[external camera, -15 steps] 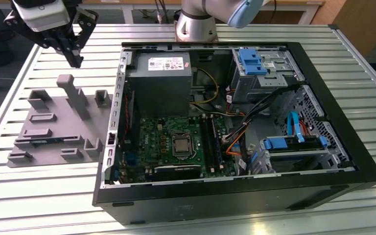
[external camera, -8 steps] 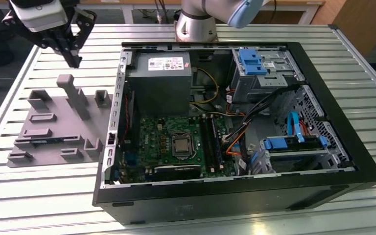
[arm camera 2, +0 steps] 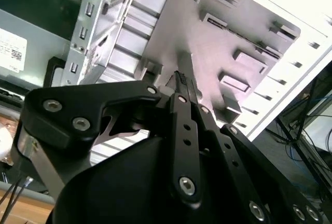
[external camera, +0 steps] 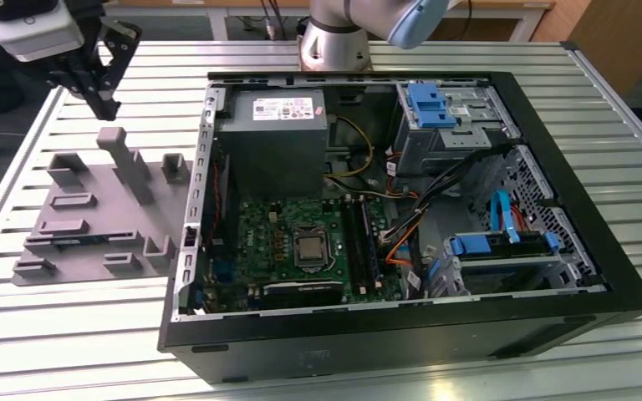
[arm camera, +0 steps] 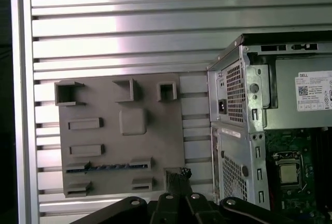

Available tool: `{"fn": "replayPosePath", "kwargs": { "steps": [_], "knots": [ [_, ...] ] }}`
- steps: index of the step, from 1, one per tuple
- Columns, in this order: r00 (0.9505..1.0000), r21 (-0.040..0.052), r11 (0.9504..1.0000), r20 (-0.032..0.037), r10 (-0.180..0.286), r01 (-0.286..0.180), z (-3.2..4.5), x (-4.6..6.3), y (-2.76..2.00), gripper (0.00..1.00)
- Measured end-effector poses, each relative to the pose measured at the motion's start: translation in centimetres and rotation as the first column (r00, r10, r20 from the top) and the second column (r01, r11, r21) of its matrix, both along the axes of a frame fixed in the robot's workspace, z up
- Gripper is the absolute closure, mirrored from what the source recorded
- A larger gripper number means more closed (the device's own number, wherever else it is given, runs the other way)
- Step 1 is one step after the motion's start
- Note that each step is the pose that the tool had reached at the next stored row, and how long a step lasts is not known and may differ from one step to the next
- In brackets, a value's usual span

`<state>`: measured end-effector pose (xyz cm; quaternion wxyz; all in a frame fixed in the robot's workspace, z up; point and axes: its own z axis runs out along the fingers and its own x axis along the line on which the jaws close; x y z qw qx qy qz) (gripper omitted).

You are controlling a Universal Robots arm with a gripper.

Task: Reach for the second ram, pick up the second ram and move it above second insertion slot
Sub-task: 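Reach for the second ram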

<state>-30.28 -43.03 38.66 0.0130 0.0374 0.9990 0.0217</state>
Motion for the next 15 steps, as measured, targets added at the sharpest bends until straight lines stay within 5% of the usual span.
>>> {"fn": "replayPosePath", "kwargs": {
  "steps": [15],
  "knots": [
    [1.0000,0.0001,1.0000,0.0001,0.000,0.000,-0.09,-5.5,-0.13,0.89]
  ]
}}
